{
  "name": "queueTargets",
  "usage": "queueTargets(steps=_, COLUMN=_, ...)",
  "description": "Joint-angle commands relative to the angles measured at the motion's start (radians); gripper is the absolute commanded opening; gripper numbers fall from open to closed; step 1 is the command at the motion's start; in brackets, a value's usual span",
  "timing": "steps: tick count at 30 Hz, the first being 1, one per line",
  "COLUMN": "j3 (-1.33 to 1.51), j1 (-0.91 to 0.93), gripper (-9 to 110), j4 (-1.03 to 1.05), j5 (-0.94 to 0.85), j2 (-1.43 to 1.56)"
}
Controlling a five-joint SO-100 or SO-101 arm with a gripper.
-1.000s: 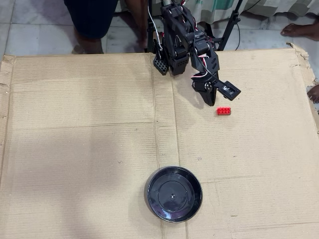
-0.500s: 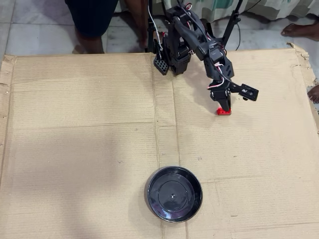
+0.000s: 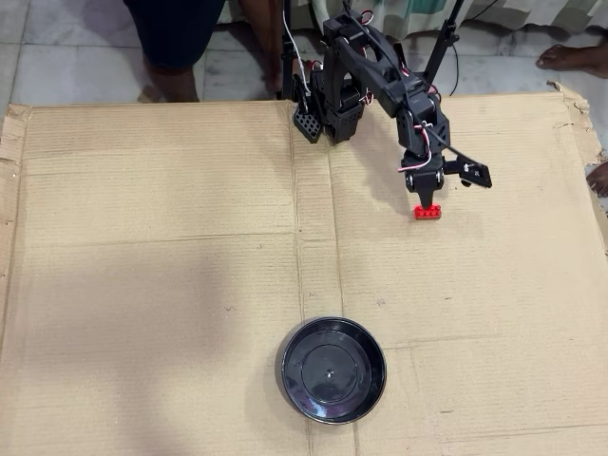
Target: Grasp a lego block and put it in the bin.
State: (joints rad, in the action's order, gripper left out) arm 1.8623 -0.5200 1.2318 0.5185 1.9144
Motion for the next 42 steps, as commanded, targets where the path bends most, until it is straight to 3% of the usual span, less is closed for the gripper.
queueTargets(steps=1, j3=-0.1, j1=0.0, gripper=1, j4=0.137, j5=-0.034, j2=0.003)
queueTargets(steps=6, j3=-0.109, j1=-0.005, gripper=1, j4=0.261, j5=-0.057, j2=0.003)
queueTargets(steps=17, j3=-0.12, j1=0.008, gripper=1, j4=0.268, j5=-0.055, j2=0.003)
queueTargets(steps=26, j3=-0.109, j1=0.009, gripper=25, j4=0.256, j5=-0.16, j2=0.005)
queueTargets(steps=42, j3=-0.104, j1=-0.146, gripper=28, j4=0.267, j5=-0.16, j2=-0.152)
